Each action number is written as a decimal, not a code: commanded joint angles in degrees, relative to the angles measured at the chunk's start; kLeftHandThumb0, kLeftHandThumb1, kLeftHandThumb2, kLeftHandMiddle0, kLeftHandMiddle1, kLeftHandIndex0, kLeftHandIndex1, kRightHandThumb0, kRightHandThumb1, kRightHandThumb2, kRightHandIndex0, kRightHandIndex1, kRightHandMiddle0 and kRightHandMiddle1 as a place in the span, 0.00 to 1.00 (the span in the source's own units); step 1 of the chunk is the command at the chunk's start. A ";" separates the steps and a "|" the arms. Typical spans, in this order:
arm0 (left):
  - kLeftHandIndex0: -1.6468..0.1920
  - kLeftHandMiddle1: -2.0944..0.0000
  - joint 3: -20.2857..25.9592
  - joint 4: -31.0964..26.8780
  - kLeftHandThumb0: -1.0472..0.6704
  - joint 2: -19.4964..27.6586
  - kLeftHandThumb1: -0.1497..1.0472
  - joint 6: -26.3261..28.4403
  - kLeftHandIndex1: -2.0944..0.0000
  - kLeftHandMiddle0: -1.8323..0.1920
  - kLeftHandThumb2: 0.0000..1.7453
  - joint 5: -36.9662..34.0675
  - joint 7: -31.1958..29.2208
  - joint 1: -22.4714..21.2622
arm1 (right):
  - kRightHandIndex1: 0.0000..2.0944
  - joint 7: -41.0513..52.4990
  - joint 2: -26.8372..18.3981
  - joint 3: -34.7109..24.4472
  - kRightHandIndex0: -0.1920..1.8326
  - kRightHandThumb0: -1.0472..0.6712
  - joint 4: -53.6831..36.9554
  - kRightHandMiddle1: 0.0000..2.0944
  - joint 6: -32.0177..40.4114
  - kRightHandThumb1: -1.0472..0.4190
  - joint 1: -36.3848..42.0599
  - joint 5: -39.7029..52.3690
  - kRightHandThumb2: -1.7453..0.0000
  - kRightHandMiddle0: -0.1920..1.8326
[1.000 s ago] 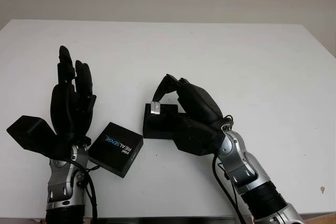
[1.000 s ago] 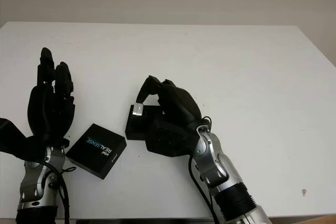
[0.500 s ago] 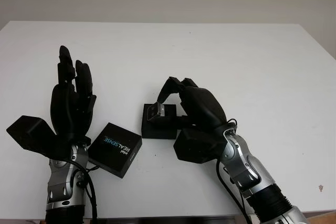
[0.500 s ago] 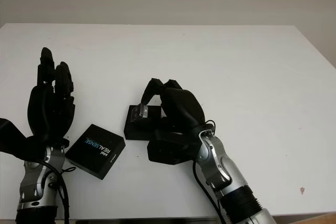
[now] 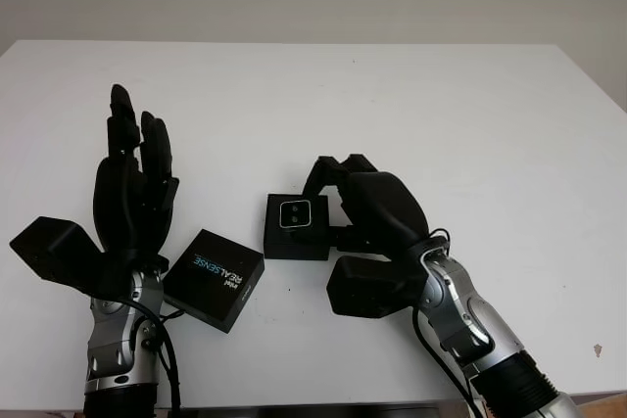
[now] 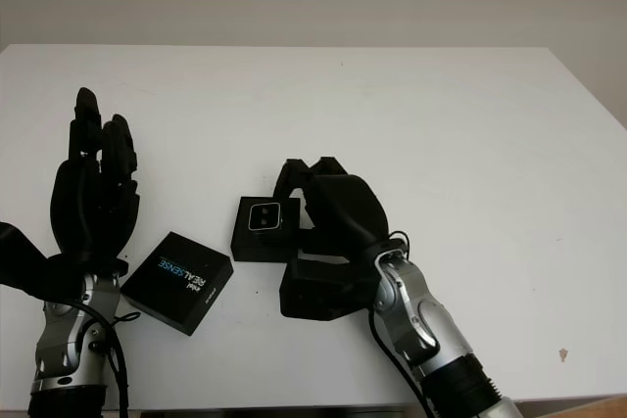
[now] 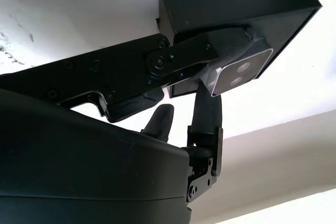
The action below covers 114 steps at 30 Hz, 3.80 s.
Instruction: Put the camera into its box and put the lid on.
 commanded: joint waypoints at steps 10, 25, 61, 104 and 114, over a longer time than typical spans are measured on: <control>1.00 1.00 0.10 -0.87 0.22 0.74 1.00 -0.19 1.00 1.00 0.25 -0.04 -0.58 0.27 | 0.33 4.25 -3.15 3.22 0.04 0.25 -3.55 0.42 1.53 0.01 1.28 -6.90 0.97 0.11; 1.00 1.00 0.49 -1.09 0.23 0.55 1.00 0.14 1.00 1.00 0.24 -0.41 -0.44 0.26 | 0.02 13.18 -7.35 -4.50 0.01 0.15 -18.31 0.03 8.28 0.07 -2.94 -10.63 0.97 0.05; 0.89 0.99 -6.92 -9.75 0.21 47.08 0.84 -1.93 0.99 0.91 0.02 20.57 -37.10 -1.26 | 0.01 17.64 4.98 -28.33 0.00 0.22 2.93 0.01 14.80 0.00 -10.17 50.89 0.61 0.00; 0.92 0.97 -16.57 -11.28 0.29 50.61 0.79 -10.57 0.97 0.91 0.03 40.86 -37.22 3.60 | 0.02 10.50 5.90 -28.67 0.00 0.19 1.26 0.02 18.65 0.00 -9.72 51.85 0.61 0.00; 0.90 0.96 -16.33 -11.50 0.29 49.31 0.81 -10.15 0.96 0.89 0.03 40.31 -36.15 5.62 | 0.02 10.55 5.69 -28.57 0.00 0.20 1.13 0.02 18.63 0.00 -9.67 51.66 0.61 0.00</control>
